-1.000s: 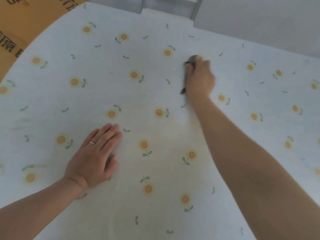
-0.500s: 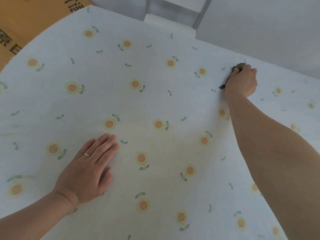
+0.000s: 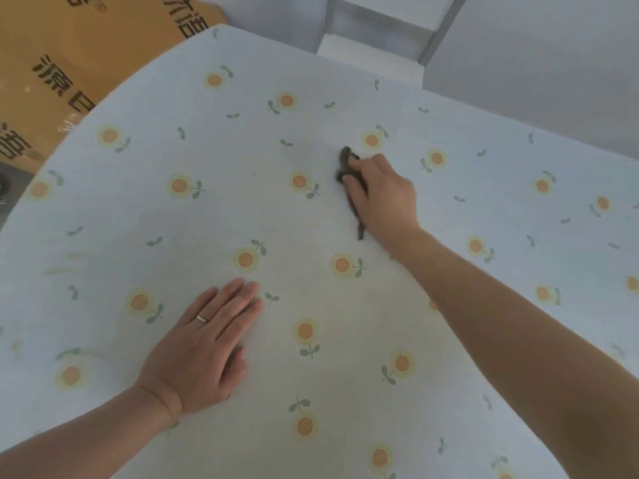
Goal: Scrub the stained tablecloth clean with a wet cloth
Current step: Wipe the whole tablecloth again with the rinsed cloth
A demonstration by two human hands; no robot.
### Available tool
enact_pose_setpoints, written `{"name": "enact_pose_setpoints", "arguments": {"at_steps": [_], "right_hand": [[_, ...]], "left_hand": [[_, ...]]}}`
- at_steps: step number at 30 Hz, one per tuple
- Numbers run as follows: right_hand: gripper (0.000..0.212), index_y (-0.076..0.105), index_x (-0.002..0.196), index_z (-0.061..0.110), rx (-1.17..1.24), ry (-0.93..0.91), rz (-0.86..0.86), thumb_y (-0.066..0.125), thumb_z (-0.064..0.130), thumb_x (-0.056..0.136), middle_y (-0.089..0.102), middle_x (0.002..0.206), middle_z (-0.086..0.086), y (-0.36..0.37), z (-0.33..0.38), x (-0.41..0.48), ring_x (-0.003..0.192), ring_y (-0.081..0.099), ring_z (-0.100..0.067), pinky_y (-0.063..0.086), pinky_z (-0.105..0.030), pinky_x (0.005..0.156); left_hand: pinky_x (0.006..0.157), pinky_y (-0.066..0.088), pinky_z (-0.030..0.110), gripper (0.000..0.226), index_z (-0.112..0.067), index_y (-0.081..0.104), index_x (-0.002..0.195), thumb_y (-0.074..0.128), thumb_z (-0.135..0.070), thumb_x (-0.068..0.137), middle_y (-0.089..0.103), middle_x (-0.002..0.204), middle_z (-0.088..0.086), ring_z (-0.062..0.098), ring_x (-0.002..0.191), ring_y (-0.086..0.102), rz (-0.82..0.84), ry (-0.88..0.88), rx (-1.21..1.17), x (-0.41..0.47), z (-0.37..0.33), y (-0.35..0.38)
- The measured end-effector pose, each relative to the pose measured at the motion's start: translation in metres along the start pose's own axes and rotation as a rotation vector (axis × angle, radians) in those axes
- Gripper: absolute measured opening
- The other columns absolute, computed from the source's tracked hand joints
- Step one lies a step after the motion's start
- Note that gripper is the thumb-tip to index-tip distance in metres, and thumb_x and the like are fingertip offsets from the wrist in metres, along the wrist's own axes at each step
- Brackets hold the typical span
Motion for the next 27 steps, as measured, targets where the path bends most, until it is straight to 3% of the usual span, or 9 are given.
{"name": "enact_pose_setpoints", "arguments": {"at_steps": [2,6,8,11,16,18,21,24,27], "right_hand": [[0.035,0.063,0.119,0.019,-0.072,0.165,-0.069,0.047,0.044,0.101,0.059,0.114,-0.005,-0.013,-0.039,0.027,0.092,0.063,-0.032,0.045,-0.037,0.073],[0.036,0.057,0.123,0.013,-0.115,0.702,-0.277,0.043,0.039,0.103,0.055,0.130,-0.009,-0.049,-0.122,0.087,0.115,0.058,-0.034,0.041,-0.037,0.086],[0.034,0.055,0.127,0.013,-0.095,0.774,-0.310,0.041,0.034,0.104,0.054,0.134,-0.006,-0.044,-0.114,0.104,0.118,0.058,-0.031,0.037,-0.032,0.083],[0.035,0.055,0.125,0.015,-0.032,0.626,-0.225,0.044,0.039,0.102,0.057,0.129,-0.004,-0.013,-0.036,0.106,0.113,0.059,-0.027,0.035,-0.031,0.080],[0.027,0.063,0.113,0.024,0.106,-0.037,0.179,0.056,0.044,0.097,0.061,0.107,-0.001,0.045,0.125,0.005,0.090,0.065,-0.026,0.039,-0.031,0.068],[0.029,0.064,0.117,0.021,0.120,-0.214,0.239,0.058,0.042,0.097,0.059,0.108,-0.002,0.043,0.135,-0.030,0.085,0.065,-0.027,0.039,-0.032,0.063],[0.030,0.059,0.116,0.024,-0.004,0.016,0.157,0.049,0.047,0.100,0.060,0.111,-0.005,0.027,0.071,0.004,0.091,0.064,-0.029,0.038,-0.034,0.070],[0.034,0.057,0.114,0.015,-0.103,0.395,-0.108,0.045,0.044,0.101,0.060,0.116,-0.010,-0.002,-0.002,0.063,0.099,0.062,-0.036,0.034,-0.033,0.073],[0.032,0.056,0.118,0.014,-0.065,0.528,-0.180,0.044,0.040,0.103,0.056,0.124,-0.006,0.002,0.007,0.084,0.104,0.061,-0.032,0.033,-0.032,0.074]], "left_hand": [[0.121,0.028,0.053,0.069,-0.001,0.049,0.150,0.048,-0.029,0.086,0.036,0.163,0.016,0.034,0.152,0.034,0.001,-0.001,-0.004,-0.001,0.000,0.000],[0.122,0.028,0.052,0.071,-0.002,0.050,0.149,0.050,-0.029,0.084,0.037,0.163,0.015,0.033,0.152,0.034,0.002,0.002,-0.006,0.002,-0.001,0.000],[0.122,0.028,0.052,0.072,-0.002,0.049,0.150,0.052,-0.029,0.083,0.036,0.164,0.015,0.032,0.153,0.033,0.018,-0.004,-0.020,0.003,0.001,0.002],[0.122,0.028,0.052,0.073,-0.003,0.048,0.152,0.052,-0.029,0.083,0.034,0.165,0.014,0.031,0.154,0.031,0.030,-0.018,-0.023,0.000,0.003,0.001],[0.124,0.026,0.051,0.072,-0.003,0.048,0.152,0.052,-0.030,0.085,0.034,0.165,0.014,0.031,0.154,0.030,0.025,-0.014,-0.016,0.000,0.001,-0.001],[0.124,0.026,0.051,0.072,-0.003,0.048,0.151,0.053,-0.030,0.085,0.034,0.165,0.014,0.032,0.155,0.030,0.019,-0.021,-0.016,-0.001,0.001,-0.001],[0.123,0.027,0.051,0.072,-0.004,0.050,0.151,0.055,-0.030,0.083,0.035,0.165,0.014,0.031,0.154,0.031,0.016,-0.019,-0.032,0.000,0.000,0.000],[0.123,0.028,0.051,0.072,-0.004,0.050,0.150,0.054,-0.030,0.084,0.035,0.165,0.013,0.030,0.154,0.031,0.018,-0.027,-0.042,-0.001,0.002,-0.001],[0.123,0.029,0.050,0.071,-0.004,0.050,0.151,0.053,-0.029,0.084,0.035,0.165,0.013,0.029,0.154,0.031,0.007,-0.027,-0.046,-0.002,0.003,-0.001]]}}
Point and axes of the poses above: each hand's wrist, its own x-axis towards the middle knuckle, its own y-axis out of the palm, z = x × y, the point moved 6 cm from there along x, towards the middle knuckle
